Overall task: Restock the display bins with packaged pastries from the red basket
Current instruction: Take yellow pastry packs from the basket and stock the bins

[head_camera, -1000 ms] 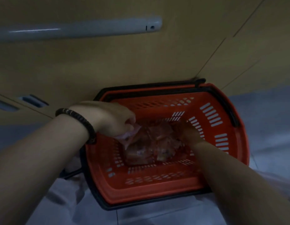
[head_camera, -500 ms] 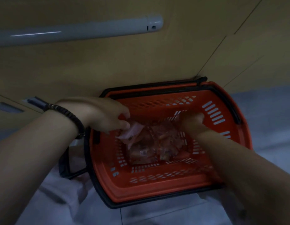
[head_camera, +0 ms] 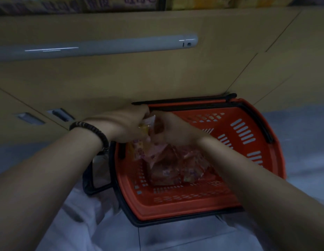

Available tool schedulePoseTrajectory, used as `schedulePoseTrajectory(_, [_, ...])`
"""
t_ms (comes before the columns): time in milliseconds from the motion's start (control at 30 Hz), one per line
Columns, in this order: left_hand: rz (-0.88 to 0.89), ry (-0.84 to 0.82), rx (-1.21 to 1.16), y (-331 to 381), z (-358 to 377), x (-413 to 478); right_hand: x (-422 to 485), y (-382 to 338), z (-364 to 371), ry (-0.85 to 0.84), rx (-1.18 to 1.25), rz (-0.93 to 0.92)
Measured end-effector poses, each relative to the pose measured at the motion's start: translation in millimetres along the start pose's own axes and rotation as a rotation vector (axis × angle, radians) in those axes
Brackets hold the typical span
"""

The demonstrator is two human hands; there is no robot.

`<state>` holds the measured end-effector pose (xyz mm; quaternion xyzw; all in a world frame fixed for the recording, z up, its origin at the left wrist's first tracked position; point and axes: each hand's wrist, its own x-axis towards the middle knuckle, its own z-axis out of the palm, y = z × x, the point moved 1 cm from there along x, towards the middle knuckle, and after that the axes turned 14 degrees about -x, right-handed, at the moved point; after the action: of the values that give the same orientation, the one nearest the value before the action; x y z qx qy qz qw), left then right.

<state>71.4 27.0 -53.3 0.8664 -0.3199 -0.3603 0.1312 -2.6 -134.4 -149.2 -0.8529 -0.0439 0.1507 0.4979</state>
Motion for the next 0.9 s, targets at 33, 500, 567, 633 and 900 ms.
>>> schedulePoseTrajectory(33, [0.000,0.009,-0.033,-2.9,-2.1,0.6,1.0,5.3,1.8,0.056,0.063,0.036])
schedulePoseTrajectory(500, [-0.049,0.013,-0.062,-2.0,-28.0,-2.1,9.0,89.4,111.1,0.165,0.512,0.908])
schedulePoseTrajectory(567, [-0.051,0.015,-0.069,-0.8,-28.5,-1.7,23.1,89.3,116.7,0.174,0.569,0.945])
schedulePoseTrajectory(633, [-0.067,0.016,-0.069,-1.9,-28.3,-0.7,31.0,92.1,113.9,0.165,0.506,0.913])
schedulePoseTrajectory(900, [-0.050,0.030,-0.074,2.6,-29.1,-2.2,-14.9,80.2,53.6,0.178,0.345,0.921])
